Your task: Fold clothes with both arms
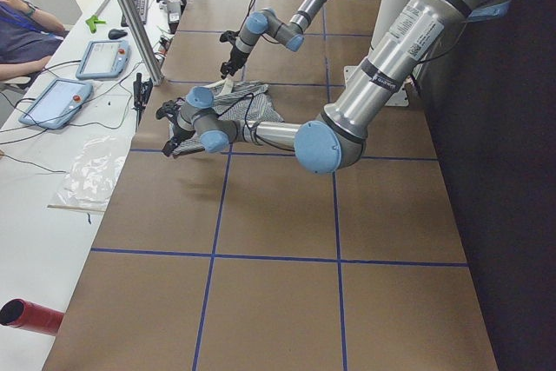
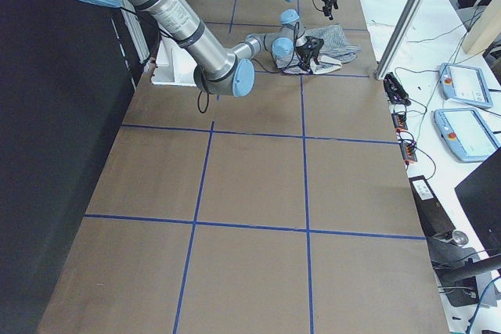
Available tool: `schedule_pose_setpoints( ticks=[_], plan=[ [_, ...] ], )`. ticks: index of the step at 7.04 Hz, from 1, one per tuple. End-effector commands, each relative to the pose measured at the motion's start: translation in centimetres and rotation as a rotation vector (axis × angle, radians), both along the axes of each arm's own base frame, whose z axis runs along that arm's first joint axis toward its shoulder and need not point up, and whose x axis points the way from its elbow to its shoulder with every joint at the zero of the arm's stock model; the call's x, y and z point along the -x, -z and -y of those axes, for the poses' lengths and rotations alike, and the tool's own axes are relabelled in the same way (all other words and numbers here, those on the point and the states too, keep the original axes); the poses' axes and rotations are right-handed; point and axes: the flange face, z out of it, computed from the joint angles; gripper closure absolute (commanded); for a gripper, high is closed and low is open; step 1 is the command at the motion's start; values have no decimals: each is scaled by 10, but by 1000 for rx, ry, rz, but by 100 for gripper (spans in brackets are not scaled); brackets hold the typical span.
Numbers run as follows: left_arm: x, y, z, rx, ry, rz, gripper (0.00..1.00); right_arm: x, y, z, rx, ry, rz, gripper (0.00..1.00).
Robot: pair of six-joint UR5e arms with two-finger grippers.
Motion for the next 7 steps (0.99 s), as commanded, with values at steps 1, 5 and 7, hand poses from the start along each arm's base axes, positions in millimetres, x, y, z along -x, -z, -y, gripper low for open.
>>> schedule_pose_setpoints(
  ticks=[1, 5, 7],
  plan=[
    [0, -1, 0, 4, 3, -2, 0, 6, -3, -2, 1, 2, -12, 39],
    [4, -1, -5, -5, 3, -8, 0, 2, 3, 0, -10, 6, -9, 100],
    [7, 6, -10, -19, 4, -19, 0, -25, 13, -17, -12, 13, 1, 100]
  ],
)
